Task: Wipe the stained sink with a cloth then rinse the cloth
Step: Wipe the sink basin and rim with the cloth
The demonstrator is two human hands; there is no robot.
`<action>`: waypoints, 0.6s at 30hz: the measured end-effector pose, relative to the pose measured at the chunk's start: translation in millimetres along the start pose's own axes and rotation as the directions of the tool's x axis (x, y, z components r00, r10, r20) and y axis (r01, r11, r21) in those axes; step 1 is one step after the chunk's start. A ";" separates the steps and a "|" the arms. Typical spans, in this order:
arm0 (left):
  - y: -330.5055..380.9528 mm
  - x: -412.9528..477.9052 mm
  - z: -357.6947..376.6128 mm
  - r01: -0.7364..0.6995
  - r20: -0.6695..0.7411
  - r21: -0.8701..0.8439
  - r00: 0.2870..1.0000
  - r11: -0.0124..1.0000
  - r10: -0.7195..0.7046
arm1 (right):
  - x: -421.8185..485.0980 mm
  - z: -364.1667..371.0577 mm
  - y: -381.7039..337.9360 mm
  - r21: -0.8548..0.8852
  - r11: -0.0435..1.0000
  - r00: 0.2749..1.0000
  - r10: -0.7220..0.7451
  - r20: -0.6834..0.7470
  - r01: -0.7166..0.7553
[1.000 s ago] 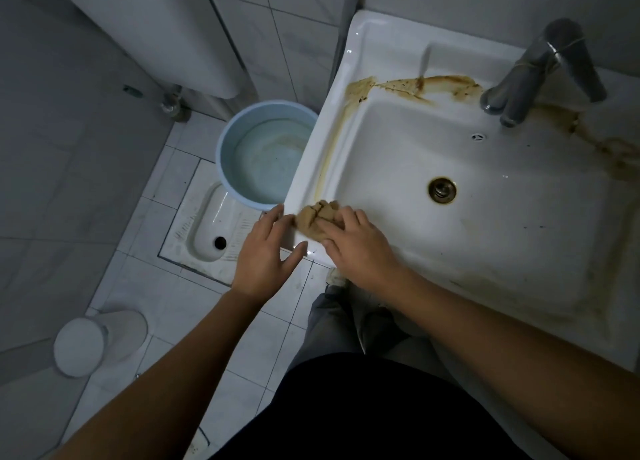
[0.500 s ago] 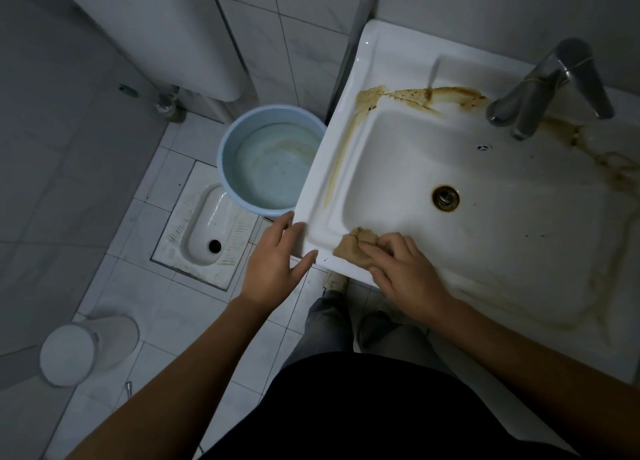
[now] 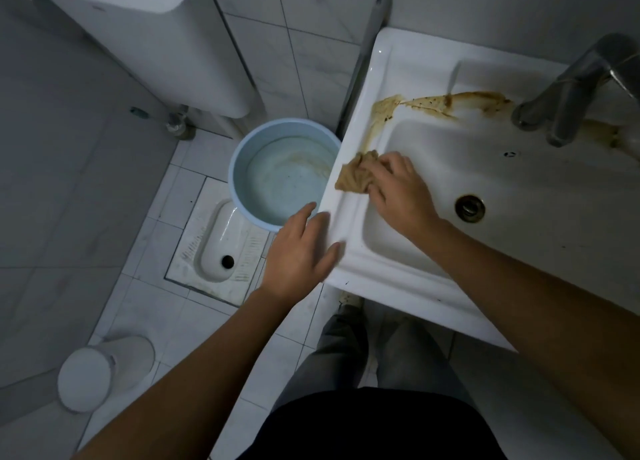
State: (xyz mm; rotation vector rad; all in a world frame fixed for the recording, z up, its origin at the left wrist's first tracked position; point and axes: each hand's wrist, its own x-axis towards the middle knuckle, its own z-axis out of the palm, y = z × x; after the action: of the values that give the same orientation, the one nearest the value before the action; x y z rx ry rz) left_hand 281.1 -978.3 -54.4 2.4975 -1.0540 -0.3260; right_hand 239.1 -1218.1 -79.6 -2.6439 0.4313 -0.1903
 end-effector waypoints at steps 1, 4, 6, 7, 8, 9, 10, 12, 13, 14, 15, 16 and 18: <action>2.0 9.3 1.9 -0.011 -0.001 0.005 1.000 1.000 0.011 | 10.3 -0.1 3.0 0.017 0.997 0.997 0.070 -0.020 -0.070; 6.8 30.8 8.9 -0.046 -0.016 0.043 0.999 0.998 0.046 | 23.9 4.9 2.6 0.100 0.973 0.974 0.215 -0.074 -0.207; 8.4 36.9 12.5 -0.034 -0.035 0.078 0.999 0.996 0.037 | 15.7 9.9 -5.1 0.143 0.961 0.966 0.248 -0.078 -0.236; 9.9 37.8 14.4 -0.026 -0.044 0.094 0.999 0.995 0.030 | 7.2 11.1 -9.4 0.155 0.961 0.968 0.241 -0.071 -0.228; 11.6 38.7 16.6 -0.021 -0.051 0.104 0.998 0.994 0.027 | -2.6 11.6 -12.4 0.160 0.967 0.976 0.211 -0.058 -0.199; 13.9 39.6 18.9 -0.023 -0.058 0.106 0.998 0.994 0.030 | -13.6 11.4 -14.2 0.162 0.975 0.986 0.162 -0.035 -0.155; 16.2 41.4 21.3 -0.034 -0.063 0.103 0.997 0.994 0.041 | -24.4 9.9 -14.6 0.160 0.982 0.995 0.105 -0.001 -0.103; 20.2 47.5 25.7 -0.072 -0.073 0.107 0.994 0.992 0.080 | -40.4 4.2 -9.8 0.142 0.990 0.997 -0.006 0.073 -0.005; 21.0 51.0 26.5 -0.087 -0.082 0.112 0.992 0.990 0.096 | -42.2 -0.1 -4.5 0.125 0.992 0.995 -0.042 0.092 0.030; 21.0 54.6 26.0 -0.096 -0.095 0.113 0.990 0.989 0.107 | -39.4 -4.9 1.9 0.108 0.993 0.994 -0.054 0.090 0.045; 20.5 58.4 24.9 -0.104 -0.111 0.112 0.987 0.988 0.116 | -32.6 -9.5 8.7 0.096 0.995 0.997 -0.036 0.072 0.029; 19.6 63.3 23.5 -0.113 -0.123 0.110 0.984 0.987 0.126 | -22.3 -14.7 15.4 0.092 0.996 0.999 0.006 0.045 -0.010; 19.8 74.5 21.2 -0.137 -0.128 0.119 0.980 0.983 0.152 | 4.8 -26.2 28.7 0.093 0.991 0.995 0.097 -0.034 -0.094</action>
State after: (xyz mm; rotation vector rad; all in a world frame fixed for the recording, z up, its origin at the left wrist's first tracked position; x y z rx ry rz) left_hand 312.1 -1050.7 -68.3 2.4792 -1.2177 -0.0541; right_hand 230.6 -1254.8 -69.1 -2.5274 0.5479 -0.2251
